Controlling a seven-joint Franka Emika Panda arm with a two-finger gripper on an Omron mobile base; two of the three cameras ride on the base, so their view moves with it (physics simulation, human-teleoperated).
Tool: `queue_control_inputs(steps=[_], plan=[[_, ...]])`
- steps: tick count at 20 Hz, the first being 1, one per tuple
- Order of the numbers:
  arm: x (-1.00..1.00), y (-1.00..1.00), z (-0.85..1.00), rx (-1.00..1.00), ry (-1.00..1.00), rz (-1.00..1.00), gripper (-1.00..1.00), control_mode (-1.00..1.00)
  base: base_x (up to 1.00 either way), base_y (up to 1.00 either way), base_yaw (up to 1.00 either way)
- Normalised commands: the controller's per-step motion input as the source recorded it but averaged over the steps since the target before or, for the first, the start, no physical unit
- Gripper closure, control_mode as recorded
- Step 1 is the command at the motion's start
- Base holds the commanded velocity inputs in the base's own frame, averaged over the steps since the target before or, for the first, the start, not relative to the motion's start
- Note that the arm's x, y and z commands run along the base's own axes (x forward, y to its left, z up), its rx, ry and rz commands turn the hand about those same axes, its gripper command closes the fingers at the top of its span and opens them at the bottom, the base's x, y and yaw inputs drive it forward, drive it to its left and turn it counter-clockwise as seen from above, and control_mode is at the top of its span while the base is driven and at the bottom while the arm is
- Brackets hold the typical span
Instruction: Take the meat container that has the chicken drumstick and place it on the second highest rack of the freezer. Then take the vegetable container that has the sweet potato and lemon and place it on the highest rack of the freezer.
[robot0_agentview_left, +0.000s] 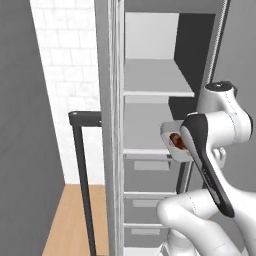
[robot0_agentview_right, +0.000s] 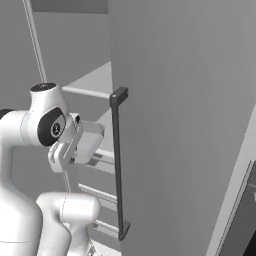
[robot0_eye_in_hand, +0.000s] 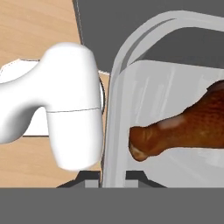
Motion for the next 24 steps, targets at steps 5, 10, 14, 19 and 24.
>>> queue_control_inputs(steps=[5, 10, 14, 19, 24], plan=[[0.00, 0.00, 0.00, 0.00, 0.00, 0.00, 1.00, 1.00, 0.39, 0.42, -0.22], [0.00, 0.00, 0.00, 0.00, 0.00, 0.00, 1.00, 1.00, 0.33, 0.24, -0.16], [0.00, 0.00, 0.00, 0.00, 0.00, 0.00, 1.00, 1.00, 0.26, 0.28, -0.08], [0.55, 0.60, -0.10, 0.00, 0.00, -0.02, 1.00, -1.00, 0.00, 0.00, 0.00], [0.99, 0.11, -0.08, 0.01, 0.00, 0.00, 1.00, -1.00, 0.00, 0.00, 0.00]])
